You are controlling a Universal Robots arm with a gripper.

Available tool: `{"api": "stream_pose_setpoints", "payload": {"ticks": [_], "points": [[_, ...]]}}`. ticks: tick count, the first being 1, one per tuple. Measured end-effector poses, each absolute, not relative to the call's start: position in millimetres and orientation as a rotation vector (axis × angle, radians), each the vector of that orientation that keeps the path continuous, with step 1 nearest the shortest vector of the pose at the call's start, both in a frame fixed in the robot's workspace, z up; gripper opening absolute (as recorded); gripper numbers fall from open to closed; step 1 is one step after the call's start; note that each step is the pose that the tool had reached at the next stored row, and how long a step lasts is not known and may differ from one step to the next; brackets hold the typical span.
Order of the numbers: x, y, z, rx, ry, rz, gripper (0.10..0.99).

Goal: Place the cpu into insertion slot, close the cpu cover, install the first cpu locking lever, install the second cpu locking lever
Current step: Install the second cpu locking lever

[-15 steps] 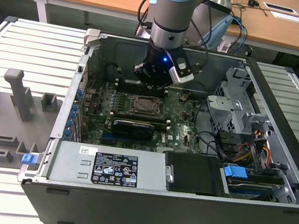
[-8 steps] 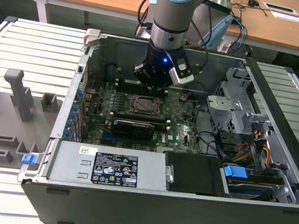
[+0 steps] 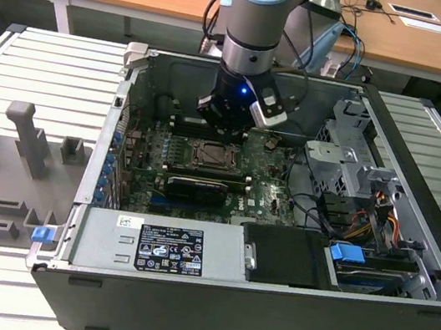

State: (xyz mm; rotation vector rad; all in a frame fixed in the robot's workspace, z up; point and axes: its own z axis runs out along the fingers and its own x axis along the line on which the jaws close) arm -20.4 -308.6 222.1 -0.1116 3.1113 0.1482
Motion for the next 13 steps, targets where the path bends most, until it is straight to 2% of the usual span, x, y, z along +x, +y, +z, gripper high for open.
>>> {"api": "stream_pose_setpoints", "payload": {"ticks": [3,13], "points": [[-20,-310,243,-0.112,3.112,0.148,0.106],[-20,-326,244,-0.112,3.111,0.152,0.106]]}}
